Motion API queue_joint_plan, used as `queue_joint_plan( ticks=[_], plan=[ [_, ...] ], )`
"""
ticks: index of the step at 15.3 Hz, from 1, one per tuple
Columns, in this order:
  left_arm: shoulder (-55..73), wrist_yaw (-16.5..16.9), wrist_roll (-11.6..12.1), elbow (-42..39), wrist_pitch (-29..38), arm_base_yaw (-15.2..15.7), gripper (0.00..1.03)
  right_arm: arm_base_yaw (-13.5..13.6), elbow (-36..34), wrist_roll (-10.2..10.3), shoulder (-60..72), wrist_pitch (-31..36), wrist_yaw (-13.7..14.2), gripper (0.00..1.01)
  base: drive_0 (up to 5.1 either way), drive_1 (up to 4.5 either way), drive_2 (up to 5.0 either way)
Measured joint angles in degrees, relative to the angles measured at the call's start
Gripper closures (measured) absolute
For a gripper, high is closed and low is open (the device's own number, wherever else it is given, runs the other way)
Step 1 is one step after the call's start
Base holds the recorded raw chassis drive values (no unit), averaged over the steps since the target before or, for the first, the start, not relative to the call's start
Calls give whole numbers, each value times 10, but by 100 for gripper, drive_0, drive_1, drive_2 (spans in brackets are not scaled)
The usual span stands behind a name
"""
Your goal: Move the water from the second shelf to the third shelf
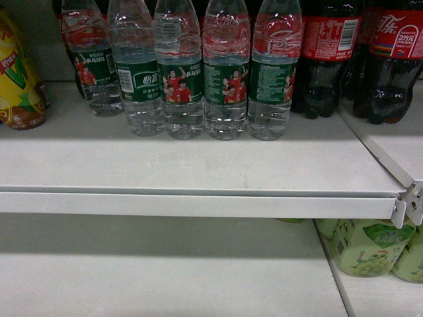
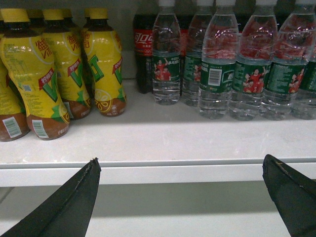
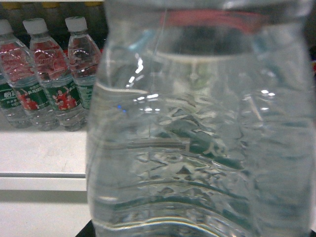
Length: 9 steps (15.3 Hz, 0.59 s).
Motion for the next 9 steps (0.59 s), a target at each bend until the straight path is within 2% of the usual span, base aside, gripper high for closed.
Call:
queue_joint_plan(
  ticks=[9],
  plan=[
    [0,0,0,0,0,0,5,0,0,0,0,-2,0,58,0,0,0]
  ],
)
